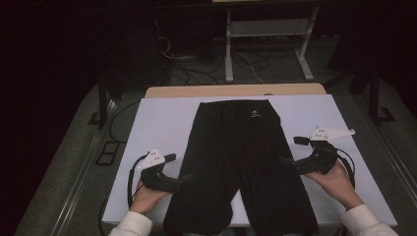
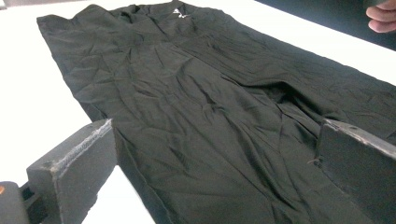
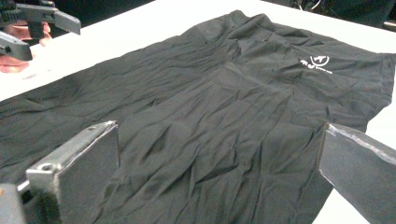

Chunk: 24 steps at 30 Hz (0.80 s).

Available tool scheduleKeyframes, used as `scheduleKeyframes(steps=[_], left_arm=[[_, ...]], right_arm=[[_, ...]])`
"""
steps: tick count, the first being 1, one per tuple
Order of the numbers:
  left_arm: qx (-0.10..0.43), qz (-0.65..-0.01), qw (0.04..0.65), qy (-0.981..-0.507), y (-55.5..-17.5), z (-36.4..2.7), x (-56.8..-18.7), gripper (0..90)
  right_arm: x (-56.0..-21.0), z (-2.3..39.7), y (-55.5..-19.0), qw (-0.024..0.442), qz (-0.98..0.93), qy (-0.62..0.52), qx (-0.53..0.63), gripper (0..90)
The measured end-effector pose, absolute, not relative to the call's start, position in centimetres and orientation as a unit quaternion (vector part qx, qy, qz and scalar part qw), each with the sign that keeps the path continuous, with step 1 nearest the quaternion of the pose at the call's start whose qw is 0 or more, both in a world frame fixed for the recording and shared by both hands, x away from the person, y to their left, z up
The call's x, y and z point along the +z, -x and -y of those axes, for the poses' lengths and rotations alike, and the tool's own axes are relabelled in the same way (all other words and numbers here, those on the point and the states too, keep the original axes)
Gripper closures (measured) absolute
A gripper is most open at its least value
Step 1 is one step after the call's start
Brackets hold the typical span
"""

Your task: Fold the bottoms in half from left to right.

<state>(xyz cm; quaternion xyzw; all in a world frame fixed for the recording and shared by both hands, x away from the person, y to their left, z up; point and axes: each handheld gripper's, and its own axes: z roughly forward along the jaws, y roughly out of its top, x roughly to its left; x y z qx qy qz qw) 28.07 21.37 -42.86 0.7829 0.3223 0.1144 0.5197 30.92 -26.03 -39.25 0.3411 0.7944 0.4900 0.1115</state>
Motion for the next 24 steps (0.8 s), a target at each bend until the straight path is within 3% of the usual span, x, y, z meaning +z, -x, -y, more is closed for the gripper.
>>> scheduleKeyframes(steps=[24], left_arm=[[0.119, -0.310, 0.524, -0.784, -28.0, -20.7, -42.7, 0.0]], right_arm=[[-37.6, 23.5, -34.3, 0.103, -0.808, -0.326, 0.481, 0.0]])
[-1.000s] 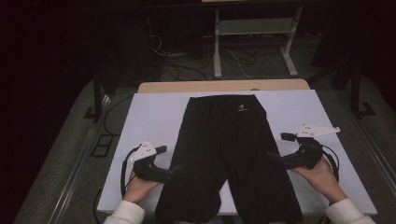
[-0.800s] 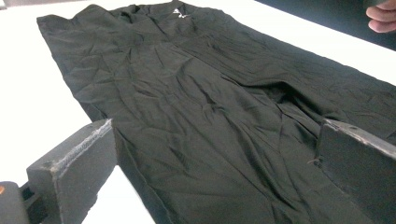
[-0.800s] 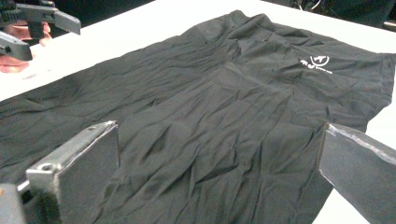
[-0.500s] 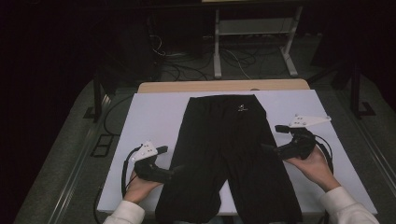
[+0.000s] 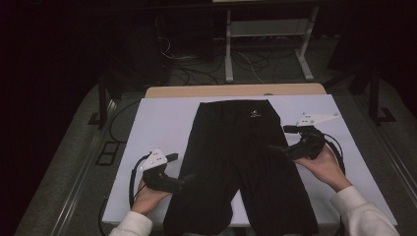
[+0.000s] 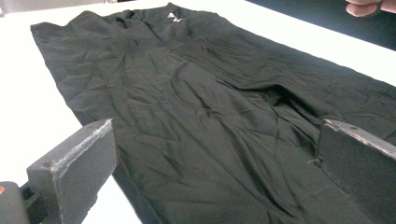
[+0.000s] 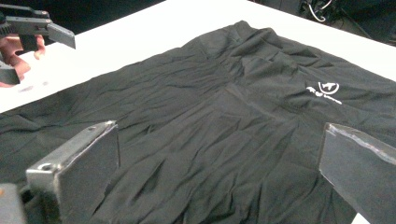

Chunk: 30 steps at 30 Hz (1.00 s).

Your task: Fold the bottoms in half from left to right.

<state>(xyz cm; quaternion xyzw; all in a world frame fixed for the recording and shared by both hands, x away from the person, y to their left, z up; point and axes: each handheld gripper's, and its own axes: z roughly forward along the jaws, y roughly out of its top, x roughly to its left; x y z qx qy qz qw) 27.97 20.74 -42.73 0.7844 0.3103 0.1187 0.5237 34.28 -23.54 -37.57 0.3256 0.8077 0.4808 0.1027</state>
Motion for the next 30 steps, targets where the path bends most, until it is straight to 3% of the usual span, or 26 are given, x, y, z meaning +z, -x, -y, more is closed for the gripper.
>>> scheduleKeyframes(steps=[30], left_arm=[[0.117, -0.307, 0.524, -0.786, -28.0, -20.6, -42.7, 0.0]], right_arm=[[-36.3, 20.4, -38.9, 0.100, -0.818, -0.318, 0.469, 0.0]])
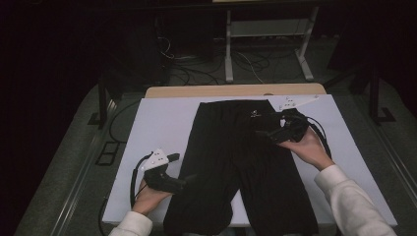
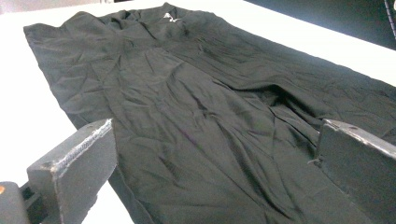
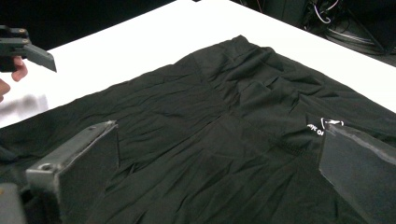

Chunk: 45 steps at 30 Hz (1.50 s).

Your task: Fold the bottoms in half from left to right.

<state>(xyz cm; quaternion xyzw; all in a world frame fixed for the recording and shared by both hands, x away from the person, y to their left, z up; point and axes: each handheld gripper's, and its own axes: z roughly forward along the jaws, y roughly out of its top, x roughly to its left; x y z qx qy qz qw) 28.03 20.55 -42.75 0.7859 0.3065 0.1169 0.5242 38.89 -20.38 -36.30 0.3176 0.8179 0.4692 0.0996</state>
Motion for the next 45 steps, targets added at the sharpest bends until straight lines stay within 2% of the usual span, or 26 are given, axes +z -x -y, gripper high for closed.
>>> scheduleKeyframes(steps=[45], left_arm=[[0.115, -0.307, 0.524, -0.786, -28.1, -20.6, -42.8, 0.0]], right_arm=[[-35.4, 16.3, -45.8, 0.104, -0.828, -0.326, 0.444, 0.0]])
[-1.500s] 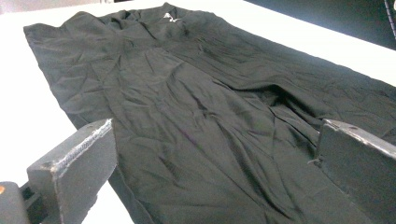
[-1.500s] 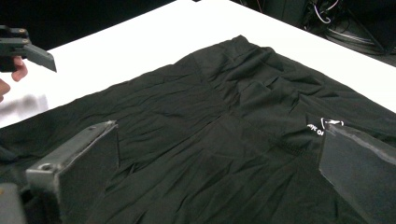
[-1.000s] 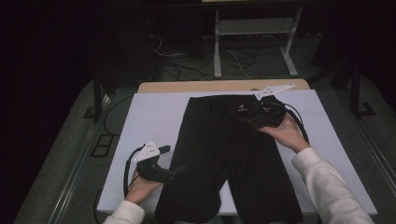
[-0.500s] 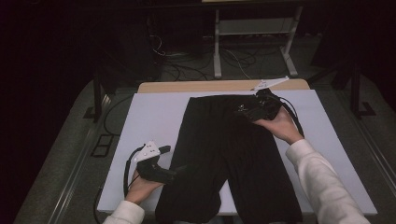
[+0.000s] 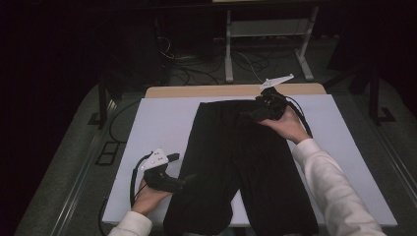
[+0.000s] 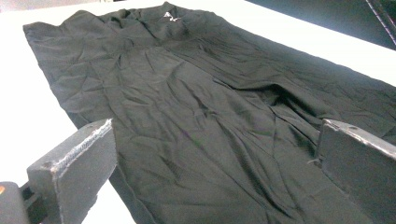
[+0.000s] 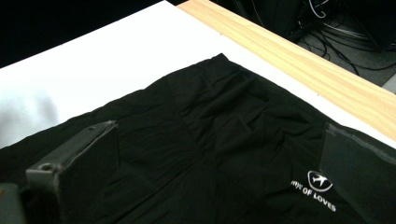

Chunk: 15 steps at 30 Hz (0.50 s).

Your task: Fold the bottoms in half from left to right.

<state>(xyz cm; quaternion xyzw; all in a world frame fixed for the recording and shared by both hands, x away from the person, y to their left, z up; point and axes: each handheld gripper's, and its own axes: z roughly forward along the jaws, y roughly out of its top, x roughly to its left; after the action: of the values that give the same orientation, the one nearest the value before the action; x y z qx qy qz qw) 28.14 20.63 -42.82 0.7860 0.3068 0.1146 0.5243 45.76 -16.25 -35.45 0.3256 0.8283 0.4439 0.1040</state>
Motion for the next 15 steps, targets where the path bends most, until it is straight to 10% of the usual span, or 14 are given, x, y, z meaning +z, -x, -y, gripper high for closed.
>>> scheduleKeyframes(steps=[15], left_arm=[[0.113, -0.306, 0.525, -0.786, -28.2, -20.7, -42.8, 0.0]], right_arm=[[-35.9, 14.2, -47.5, 0.104, -0.833, -0.324, 0.435, 0.0]])
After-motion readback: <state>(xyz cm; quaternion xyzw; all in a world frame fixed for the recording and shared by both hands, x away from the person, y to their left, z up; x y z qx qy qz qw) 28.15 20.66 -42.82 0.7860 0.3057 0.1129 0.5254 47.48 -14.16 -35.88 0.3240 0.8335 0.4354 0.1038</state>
